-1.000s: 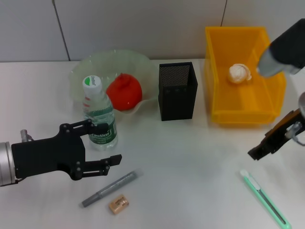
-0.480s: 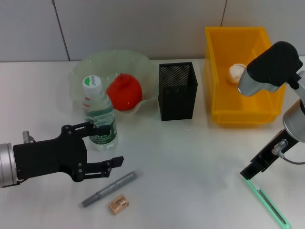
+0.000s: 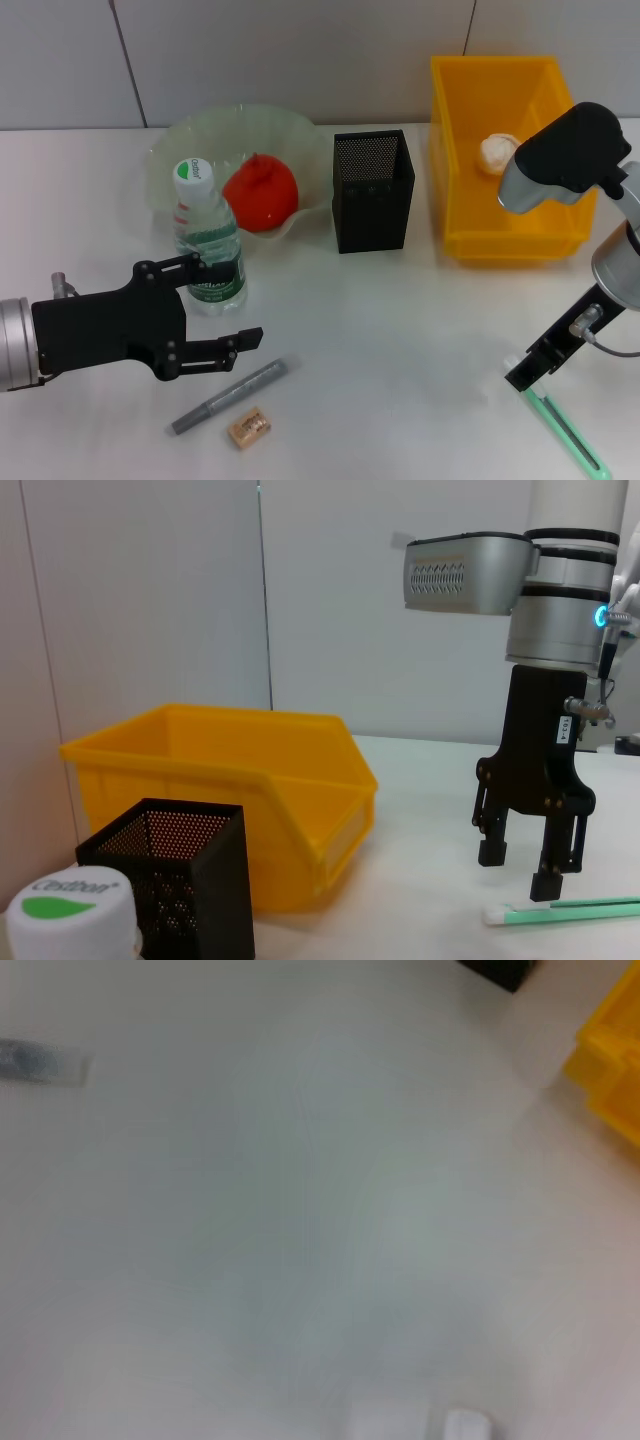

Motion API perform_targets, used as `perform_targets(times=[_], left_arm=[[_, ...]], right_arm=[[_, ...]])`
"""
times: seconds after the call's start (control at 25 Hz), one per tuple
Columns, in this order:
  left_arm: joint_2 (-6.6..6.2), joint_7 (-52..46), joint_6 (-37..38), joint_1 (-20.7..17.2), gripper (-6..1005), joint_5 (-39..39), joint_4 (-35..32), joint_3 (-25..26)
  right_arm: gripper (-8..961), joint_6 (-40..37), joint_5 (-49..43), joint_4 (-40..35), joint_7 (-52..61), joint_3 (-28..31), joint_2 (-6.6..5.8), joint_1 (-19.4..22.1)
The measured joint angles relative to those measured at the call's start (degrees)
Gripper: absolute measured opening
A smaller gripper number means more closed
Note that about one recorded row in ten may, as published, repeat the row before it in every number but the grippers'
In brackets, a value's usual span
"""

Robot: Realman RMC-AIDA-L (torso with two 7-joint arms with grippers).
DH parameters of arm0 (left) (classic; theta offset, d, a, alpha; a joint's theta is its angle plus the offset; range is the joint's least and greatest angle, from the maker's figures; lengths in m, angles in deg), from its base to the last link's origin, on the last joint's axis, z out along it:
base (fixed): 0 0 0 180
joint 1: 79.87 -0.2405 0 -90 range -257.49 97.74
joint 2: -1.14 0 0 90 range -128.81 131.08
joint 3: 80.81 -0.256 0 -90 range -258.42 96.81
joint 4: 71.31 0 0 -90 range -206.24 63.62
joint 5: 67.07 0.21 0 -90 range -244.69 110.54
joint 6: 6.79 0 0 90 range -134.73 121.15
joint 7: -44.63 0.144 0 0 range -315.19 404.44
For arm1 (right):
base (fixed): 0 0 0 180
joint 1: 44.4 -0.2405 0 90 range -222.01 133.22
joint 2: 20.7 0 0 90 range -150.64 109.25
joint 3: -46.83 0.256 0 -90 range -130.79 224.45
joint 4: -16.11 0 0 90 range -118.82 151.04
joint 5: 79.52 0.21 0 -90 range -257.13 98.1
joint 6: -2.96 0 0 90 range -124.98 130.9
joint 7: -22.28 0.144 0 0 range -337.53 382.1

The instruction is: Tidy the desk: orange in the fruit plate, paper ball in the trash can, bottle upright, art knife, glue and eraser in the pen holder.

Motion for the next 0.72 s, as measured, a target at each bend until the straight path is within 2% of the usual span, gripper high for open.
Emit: perform_targets(times=[0.36,0.72], left_arm=[[0.00,0.0,-0.2,0.1,808,0.0,0.0,-0.3],[0.00,0.0,0.0,0.0,808,0.0,0.0,-0.3]], right_arm=[[684,1.1,0.0,-1.1,0.3,-2.7,0.12,0.4],[571,1.9,0.2,-1.8,0.4,-3.5,0.16,0.5]])
